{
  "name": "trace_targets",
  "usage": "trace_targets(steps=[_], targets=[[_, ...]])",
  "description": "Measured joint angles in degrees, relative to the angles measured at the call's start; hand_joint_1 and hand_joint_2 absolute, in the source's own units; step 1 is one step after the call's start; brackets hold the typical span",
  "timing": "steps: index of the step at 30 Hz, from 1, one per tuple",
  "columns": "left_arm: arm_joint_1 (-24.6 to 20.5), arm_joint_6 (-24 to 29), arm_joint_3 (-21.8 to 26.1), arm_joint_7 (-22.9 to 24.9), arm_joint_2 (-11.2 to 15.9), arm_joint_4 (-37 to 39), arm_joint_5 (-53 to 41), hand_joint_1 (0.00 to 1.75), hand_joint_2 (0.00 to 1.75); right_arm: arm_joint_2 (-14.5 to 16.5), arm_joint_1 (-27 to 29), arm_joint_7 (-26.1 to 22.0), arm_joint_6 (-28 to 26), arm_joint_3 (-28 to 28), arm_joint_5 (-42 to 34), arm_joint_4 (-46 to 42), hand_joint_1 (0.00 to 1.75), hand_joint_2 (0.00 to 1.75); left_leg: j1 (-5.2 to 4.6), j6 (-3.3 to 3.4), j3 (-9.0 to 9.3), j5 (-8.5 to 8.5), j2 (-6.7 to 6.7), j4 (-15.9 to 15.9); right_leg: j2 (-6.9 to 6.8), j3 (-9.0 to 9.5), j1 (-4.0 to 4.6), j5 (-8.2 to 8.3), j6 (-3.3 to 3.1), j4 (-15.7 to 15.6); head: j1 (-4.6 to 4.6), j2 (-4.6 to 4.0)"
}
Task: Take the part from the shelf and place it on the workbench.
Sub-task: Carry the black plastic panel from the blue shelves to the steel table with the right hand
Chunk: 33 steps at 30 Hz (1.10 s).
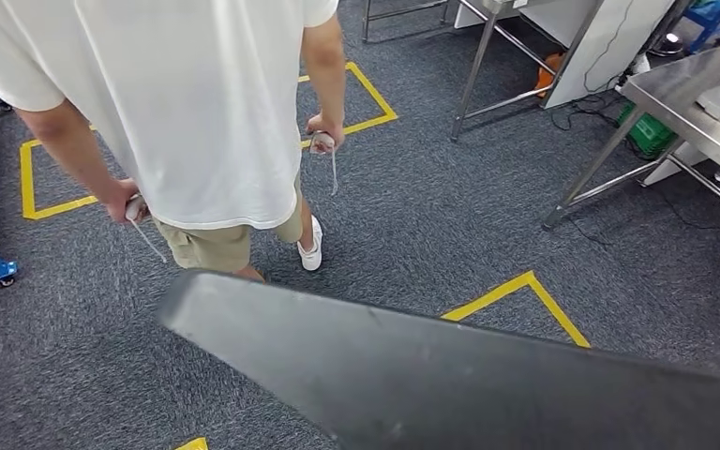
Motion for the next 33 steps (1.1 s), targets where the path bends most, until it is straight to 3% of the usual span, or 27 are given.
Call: trace_targets(steps=[2, 4, 6, 8, 10, 11, 13, 14, 15, 16, 17, 19, 21, 23, 25, 26, 27, 29, 30, 31, 33], targets=[[-0.2, 0.0, 0.0, 0.0, 0.0, 0.0, 0.0, 0.0, 1.75, 0.1, 0.0, 0.1, 0.0, 0.0, 0.0, 0.0, 1.69, 1.75, -0.16, -0.01, 0.51, -0.28, 1.04, -0.1, -0.7, 3.32, 0.43, 3.92, -0.83, -6.4, 0.0, 0.0], [-0.3, 0.0, 0.0, 0.0, -0.3, 0.0, 0.0, 0.0, 1.75, 0.3, -0.3, 0.2, 0.0, 0.0, 0.0, 0.0, 1.69, 1.75, -0.3, -0.16, 1.06, -0.57, 1.94, -0.2, -2.94, 7.5, 1.42, 6.78, -2.12, -14.4, 0.01, 0.0], [-0.2, 0.0, 0.0, 0.0, -0.6, 0.0, 0.0, 0.0, 1.75, 0.5, -0.6, 0.3, 0.0, 0.1, -0.1, 0.0, 1.69, 1.75, -0.36, -0.48, 1.26, -0.77, 2.95, -0.4, -4.03, 8.78, 2.15, 6.99, -2.91, -17.2, 0.01, 0.0], [-0.4, 0.0, 0.0, 0.0, -0.6, 0.0, -0.1, 0.0, 1.75, 0.5, -0.6, 0.5, 0.0, 0.3, -0.4, 0.0, 1.69, 1.75, -0.38, -0.96, 1.54, -1.09, 3.76, -0.5, -2.96, 8.98, 1.95, 7.23, -3.2, -17.9, -0.01, 0.0], [-0.6, 0.0, 0.0, 0.0, -0.6, 0.0, -0.2, 0.0, 1.75, 0.7, -0.8, 0.7, 0.0, 0.6, -0.7, 0.0, 1.69, 1.75, -0.35, -1.36, 0.87, -2.69, 1.95, 1.7, -1.88, 9.63, 1.42, 7.67, -3.42, -19.0, -0.03, 0.0], [-0.5, 0.0, 0.0, 0.0, -0.6, 0.0, -0.3, 0.0, 1.75, 0.8, -0.9, 0.8, 0.0, 0.7, -0.8, 0.0, 1.69, 1.75, -0.27, -1.49, -0.44, -4.3, 0.47, 4.6, -1.4, 9.9, 1.16, 7.81, -3.47, -19.3, -0.05, 0.0], [-0.3, 0.0, 0.0, 0.1, -0.5, 0.0, -0.3, 0.0, 1.75, 1.0, -1.0, 0.9, 0.0, 0.9, -1.0, 0.1, 1.69, 1.75, -0.21, -1.8, -4.47, -7.84, -1.32, 12.7, -0.2, 9.89, 1.22, 7.75, -3.65, -19.2, -0.07, 0.0], [-0.1, 0.0, 0.0, 0.1, -0.4, 0.0, -0.3, 0.0, 1.75, 1.0, -1.0, 1.0, 0.0, 0.9, -1.0, 0.1, 1.69, 1.75, -0.18, -2.01, -6.15, -8.67, -1.52, 15.8, 0.49, 9.86, 1.2, 7.68, -3.66, -19.1, -0.07, 0.0], [-0.1, 0.0, 0.0, 0.1, -0.3, 0.0, -0.4, 0.0, 1.75, 1.1, -1.0, 1.0, 0.0, 1.0, -1.0, 0.1, 1.69, 1.75, -0.12, -2.2, -6.93, -8.27, -1.58, 16.8, 1.22, 9.83, 1.16, 7.57, -3.56, -18.8, -0.07, 0.0], [0.0, 0.0, 0.0, 0.1, -0.3, 0.0, -0.5, 0.0, 1.75, 1.1, -0.9, 1.0, 0.0, 1.0, -1.0, 0.1, 1.69, 1.75, -0.02, -2.37, -6.51, -6.66, -1.65, 15.4, 1.92, 9.84, 1.05, 7.41, -3.39, -18.5, -0.07, 0.0], [-0.1, 0.0, 0.0, 0.1, -0.3, 0.0, -0.6, 0.0, 1.75, 1.1, -0.9, 1.0, 0.0, 1.1, -1.0, 0.2, 1.69, 1.75, 0.15, -2.55, -5.11, -4.31, -1.98, 12.0, 2.59, 9.88, 0.9, 7.19, -3.12, -18.2, -0.07, 0.0], [-0.1, -0.1, 0.0, 0.1, -0.3, 0.0, -0.8, 0.0, 1.75, 1.1, -1.0, 1.0, 0.0, 1.1, -1.0, 0.2, 1.69, 1.75, 0.61, -2.78, -1.82, -0.83, -4.02, 4.3, 3.79, 9.74, 0.72, 6.75, -2.51, -17.4, -0.05, 0.0], [0.0, -0.1, 0.0, 0.2, -0.3, 0.0, -0.8, 0.0, 1.75, 1.1, -1.0, 1.0, 0.0, 1.2, -1.1, 0.2, 1.69, 1.75, 0.69, -2.38, -0.42, -0.18, -5.4, 1.0, 4.87, 9.19, 0.7, 6.74, -1.95, -17.0, -0.05, 0.0], [-0.1, -0.1, 0.0, 0.2, -0.3, 0.0, -0.9, 0.0, 1.75, 1.1, -0.9, 1.0, 0.0, 1.2, -1.2, 0.1, 1.69, 1.75, 0.54, -1.58, -0.3, -0.11, -4.54, 0.7, 5.68, 8.7, 0.62, 6.89, -1.51, -16.8, -0.05, 0.0], [-0.3, -0.1, 0.0, 0.2, -0.2, 0.0, -0.9, 0.0, 1.75, 1.1, -0.8, 1.0, 0.0, 1.3, -1.2, 0.1, 1.69, 1.75, 0.65, -0.85, -0.26, 0.02, -3.4, 0.5, 3.88, 7.71, 0.7, 5.64, -1.0, -14.9, -0.02, 0.0], [-0.3, -0.1, 0.0, 0.2, -0.2, 0.0, -0.9, 0.0, 1.75, 1.1, -0.8, 1.0, 0.0, 1.3, -1.2, 0.1, 1.69, 1.75, 0.68, -0.54, -0.24, 0.04, -2.78, 0.5, 2.41, 6.49, 0.65, 4.17, -0.67, -12.3, -0.01, 0.0], [-0.2, -0.1, 0.0, 0.1, -0.2, 0.0, -0.9, 0.0, 1.75, 1.1, -0.8, 1.0, 0.0, 1.4, -1.2, 0.0, 1.69, 1.75, 0.58, -0.33, -0.24, -0.01, -2.17, 0.5, 1.02, 4.72, 0.55, 2.32, -0.35, -8.7, 0.01, 0.0], [0.0, -0.1, 0.0, 0.1, -0.1, 0.0, -0.9, 0.0, 1.75, 1.1, -0.7, 1.0, 0.0, 1.5, -1.2, 0.1, 1.69, 1.75, 0.36, -0.14, -0.21, -0.19, -0.83, 0.5, 0.11, 0.97, 0.16, -0.46, 0.06, -1.4, -0.01, 0.0], [0.0, -0.1, 0.0, 0.1, -0.1, 0.0, -0.9, 0.0, 1.75, 1.1, -0.7, 1.0, 0.0, 1.5, -1.2, 0.1, 1.69, 1.75, 0.29, -0.13, -0.14, -0.31, -0.18, 0.5, 0.01, 0.09, 0.07, -0.44, 0.08, 0.2, 0.0, 0.0], [0.0, -0.1, 0.0, 0.1, -0.1, 0.0, -0.9, 0.0, 1.75, 1.1, -0.6, 1.0, 0.0, 1.6, -1.2, 0.1, 1.69, 1.75, 0.23, -0.14, 0.02, -0.44, 0.41, 0.5, -0.1, 0.4, 0.07, 0.71, -0.04, -0.6, -0.01, 0.0], [-0.2, -0.1, 0.0, 0.1, 0.0, 0.0, -0.9, 0.0, 1.75, 1.1, -0.6, 1.0, 0.0, 1.6, -1.2, 0.1, 1.69, 1.75, 0.11, -0.22, 0.63, -0.75, 1.4, 0.4, -1.23, 4.1, 0.5, 4.91, -0.94, -8.0, 0.0, 0.0]])
